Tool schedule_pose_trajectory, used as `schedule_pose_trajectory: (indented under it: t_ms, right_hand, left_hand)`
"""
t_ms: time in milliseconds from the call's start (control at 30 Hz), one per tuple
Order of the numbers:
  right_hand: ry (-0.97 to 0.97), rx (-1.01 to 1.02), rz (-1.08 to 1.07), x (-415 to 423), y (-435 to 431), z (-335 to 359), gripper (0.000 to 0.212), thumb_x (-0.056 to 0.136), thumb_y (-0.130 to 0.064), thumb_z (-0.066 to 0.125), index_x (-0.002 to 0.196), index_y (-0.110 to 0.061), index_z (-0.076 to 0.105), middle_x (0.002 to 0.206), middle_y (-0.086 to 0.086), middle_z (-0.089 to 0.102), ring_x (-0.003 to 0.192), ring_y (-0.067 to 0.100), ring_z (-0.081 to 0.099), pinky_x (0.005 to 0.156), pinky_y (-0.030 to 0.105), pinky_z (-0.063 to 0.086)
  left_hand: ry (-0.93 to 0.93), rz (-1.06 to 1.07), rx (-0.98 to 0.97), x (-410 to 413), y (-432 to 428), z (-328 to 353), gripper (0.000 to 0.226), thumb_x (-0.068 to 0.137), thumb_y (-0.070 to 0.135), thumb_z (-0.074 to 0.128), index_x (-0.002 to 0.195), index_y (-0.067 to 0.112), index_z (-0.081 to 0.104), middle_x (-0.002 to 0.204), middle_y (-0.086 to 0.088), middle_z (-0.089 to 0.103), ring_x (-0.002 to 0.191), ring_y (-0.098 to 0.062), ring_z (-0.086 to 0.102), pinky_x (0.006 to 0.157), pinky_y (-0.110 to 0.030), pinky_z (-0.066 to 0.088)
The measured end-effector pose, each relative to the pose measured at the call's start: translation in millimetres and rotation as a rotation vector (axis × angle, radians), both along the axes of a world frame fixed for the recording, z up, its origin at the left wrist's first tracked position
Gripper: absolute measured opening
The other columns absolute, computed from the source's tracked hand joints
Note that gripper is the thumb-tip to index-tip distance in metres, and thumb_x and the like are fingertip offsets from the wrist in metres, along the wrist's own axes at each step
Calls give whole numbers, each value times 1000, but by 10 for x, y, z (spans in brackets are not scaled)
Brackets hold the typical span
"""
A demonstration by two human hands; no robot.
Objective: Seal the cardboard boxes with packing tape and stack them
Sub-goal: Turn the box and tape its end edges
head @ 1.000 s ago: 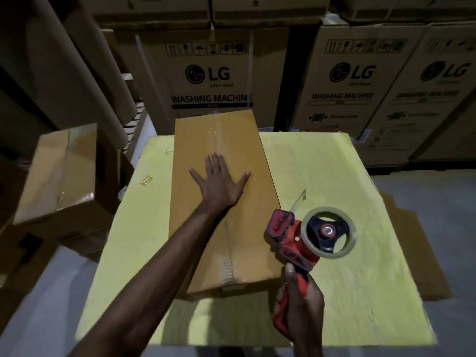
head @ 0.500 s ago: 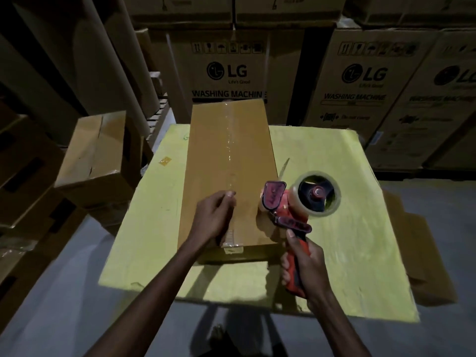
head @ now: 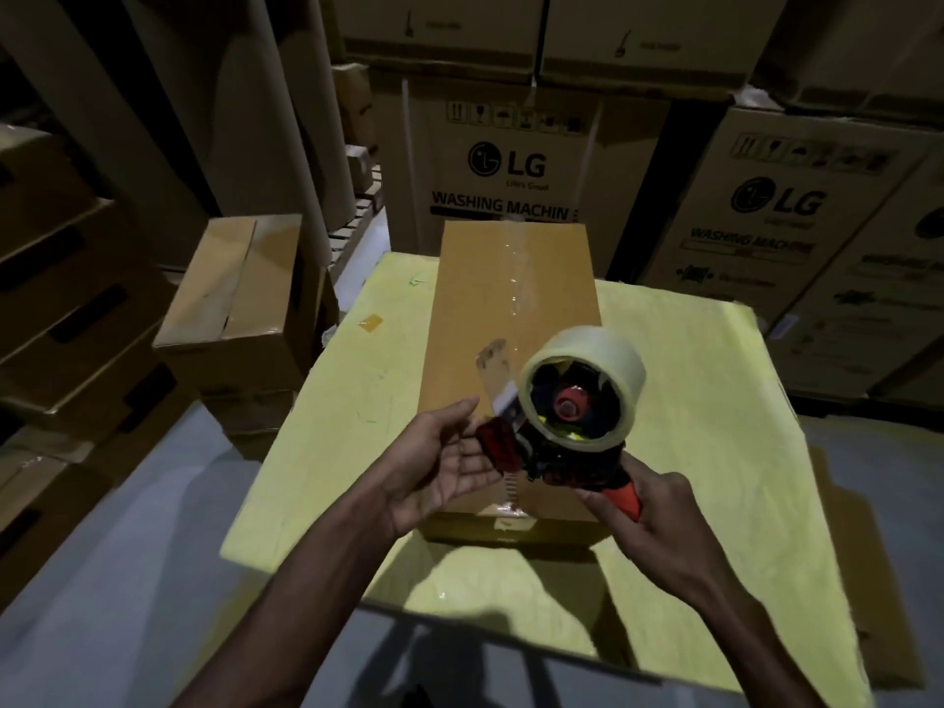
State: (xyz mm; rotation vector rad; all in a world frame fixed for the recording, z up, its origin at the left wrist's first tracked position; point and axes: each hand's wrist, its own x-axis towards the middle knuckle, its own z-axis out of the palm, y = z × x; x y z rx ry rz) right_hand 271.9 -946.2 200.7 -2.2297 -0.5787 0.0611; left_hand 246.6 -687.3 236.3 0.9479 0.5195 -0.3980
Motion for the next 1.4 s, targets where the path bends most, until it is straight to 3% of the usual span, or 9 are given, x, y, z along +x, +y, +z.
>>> schedule_pose_trajectory:
  t_ms: [167, 267, 400, 633, 833, 1000, 1067, 1233, 1400]
  right_hand:
    - [-113, -87, 83, 61, 251, 19, 32, 90, -34, 75, 120, -27, 65, 71, -33, 59, 53, 2, 55, 49, 9, 31]
    - [-156, -11, 110, 42, 461, 54, 28, 88, -41, 69, 114, -33, 61, 75, -35, 60, 54, -4, 55, 51, 5, 31]
    - [-154, 36, 123, 82, 647, -21, 34, 88, -51, 67, 114, -28, 67, 73, -21, 64, 53, 4, 57, 49, 17, 38]
    - [-145, 27, 171, 130, 769, -89, 44, 90, -74, 52, 115, -40, 62, 70, -4, 69, 57, 13, 63, 51, 31, 46]
    - [-97, 4, 275, 167, 694, -85, 35, 90, -73, 56, 117, -51, 57, 83, -7, 74, 67, 14, 70, 55, 38, 53]
    - [-80, -53, 377, 218, 618, -91, 27, 86, -56, 64, 111, -46, 58, 77, -8, 72, 60, 13, 66, 50, 37, 50]
    - [-81, -49, 424, 226, 601, -60, 24, 85, -55, 63, 108, -50, 56, 73, -6, 70, 57, 13, 63, 48, 29, 48]
    - [-88, -40, 496, 293, 486, -20, 22, 85, -54, 63, 106, -53, 55, 71, -8, 68, 54, 13, 61, 46, 22, 44]
    - [-100, -23, 534, 344, 333, -52, 21, 87, -51, 64, 105, -41, 61, 70, -7, 67, 54, 11, 61, 47, 22, 43]
  left_hand:
    - [70, 46, -73, -49, 326, -185, 59, 75, 32, 69, 124, 0, 63, 117, -29, 72, 101, -37, 73, 92, -47, 60]
    - [104, 114, -93, -81, 439, -322, 35, 84, 18, 71, 114, 0, 66, 93, -21, 76, 74, -29, 77, 68, -38, 65]
    - [124, 136, -56, -88, 566, -435, 20, 99, 13, 62, 109, -3, 68, 90, -20, 77, 70, -24, 77, 61, -32, 65]
    - [162, 108, -55, -113, 826, -539, 13, 100, 10, 57, 101, 2, 66, 97, -21, 74, 76, -31, 76, 70, -38, 64]
    - [182, 235, -68, -342, 795, -761, 11, 93, -6, 61, 95, -3, 72, 76, -13, 74, 58, -13, 70, 58, -20, 61]
    - [212, 275, -90, -462, 655, -774, 18, 88, 22, 70, 86, 4, 74, 90, -16, 75, 69, -24, 74, 61, -30, 64]
    - [196, 183, -100, -510, 560, -720, 42, 75, 37, 77, 92, -1, 75, 96, -19, 75, 73, -26, 75, 64, -31, 65]
    - [203, 208, -180, -668, 317, -678, 44, 72, 32, 71, 101, -1, 67, 87, -20, 76, 67, -24, 76, 58, -29, 63]
    - [189, 67, -175, -858, 42, -798, 61, 77, 40, 78, 123, 1, 67, 125, -20, 72, 113, -34, 71, 96, -50, 57]
